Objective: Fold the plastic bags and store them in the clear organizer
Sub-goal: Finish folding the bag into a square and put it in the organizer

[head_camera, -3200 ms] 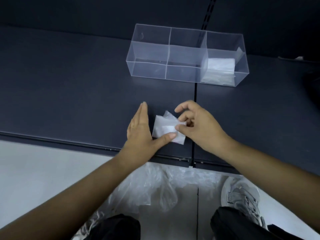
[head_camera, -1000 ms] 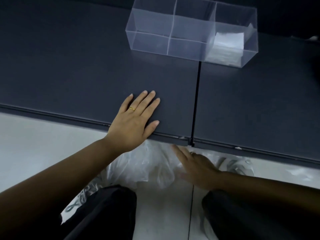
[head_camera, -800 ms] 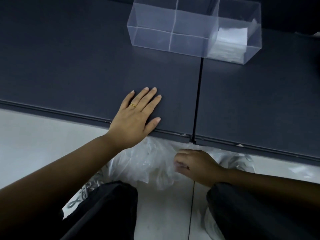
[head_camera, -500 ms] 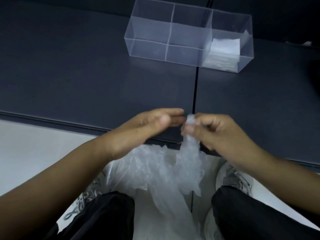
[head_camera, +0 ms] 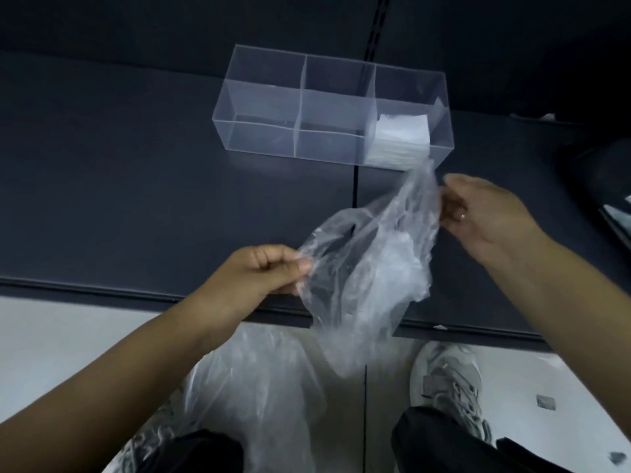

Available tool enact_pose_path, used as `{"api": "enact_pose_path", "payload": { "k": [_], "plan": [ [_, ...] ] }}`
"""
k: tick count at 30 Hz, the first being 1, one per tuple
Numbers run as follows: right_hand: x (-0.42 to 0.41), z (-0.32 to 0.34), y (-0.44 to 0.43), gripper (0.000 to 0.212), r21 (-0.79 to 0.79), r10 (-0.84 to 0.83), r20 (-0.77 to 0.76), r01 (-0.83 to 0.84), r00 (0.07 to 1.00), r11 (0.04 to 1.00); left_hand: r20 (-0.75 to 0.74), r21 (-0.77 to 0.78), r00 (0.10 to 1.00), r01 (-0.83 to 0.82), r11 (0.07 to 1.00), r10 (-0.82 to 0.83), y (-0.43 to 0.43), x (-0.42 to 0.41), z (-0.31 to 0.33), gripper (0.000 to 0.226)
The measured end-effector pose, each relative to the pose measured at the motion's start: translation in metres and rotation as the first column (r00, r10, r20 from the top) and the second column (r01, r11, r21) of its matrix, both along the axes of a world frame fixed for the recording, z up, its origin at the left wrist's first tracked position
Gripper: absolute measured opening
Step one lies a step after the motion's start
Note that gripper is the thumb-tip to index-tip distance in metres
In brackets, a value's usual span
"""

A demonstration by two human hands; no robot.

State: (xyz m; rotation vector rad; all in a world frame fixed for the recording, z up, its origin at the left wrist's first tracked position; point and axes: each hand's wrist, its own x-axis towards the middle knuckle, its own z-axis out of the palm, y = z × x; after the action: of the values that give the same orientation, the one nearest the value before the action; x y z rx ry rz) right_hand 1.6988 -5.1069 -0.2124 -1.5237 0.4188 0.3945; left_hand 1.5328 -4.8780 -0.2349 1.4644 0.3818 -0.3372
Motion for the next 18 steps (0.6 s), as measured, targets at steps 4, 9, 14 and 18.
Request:
{"api": "enact_pose_path", "payload": {
  "k": [4,9,14,18],
  "plan": [
    [-0.023,0.000,-0.001,0.009,-0.240,0.141,0.323,-0.063,0.936,0.969,-0.003,0.101,0.993,-0.120,0.988,0.121,-0.001,0.002,-0.008,0.018],
    [-0.073,-0.005,0.016,0.055,-0.648,0.723,0.293,-0.425,0.626,0.632,-0.028,0.171,0.974,-0.216,0.961,0.224,-0.001,0.000,-0.019,0.012],
    [-0.079,-0.017,0.032,0.038,-0.691,0.749,0.309,-0.404,0.586,0.600,0.280,0.489,0.951,-0.259,0.833,0.131,0.000,0.006,-0.016,0.063],
    [-0.073,-0.028,0.036,0.044,-0.630,0.806,0.348,-0.517,0.479,0.580,0.278,0.511,0.919,0.103,0.853,-0.278,-0.003,0.028,-0.014,0.081]
  ]
}}
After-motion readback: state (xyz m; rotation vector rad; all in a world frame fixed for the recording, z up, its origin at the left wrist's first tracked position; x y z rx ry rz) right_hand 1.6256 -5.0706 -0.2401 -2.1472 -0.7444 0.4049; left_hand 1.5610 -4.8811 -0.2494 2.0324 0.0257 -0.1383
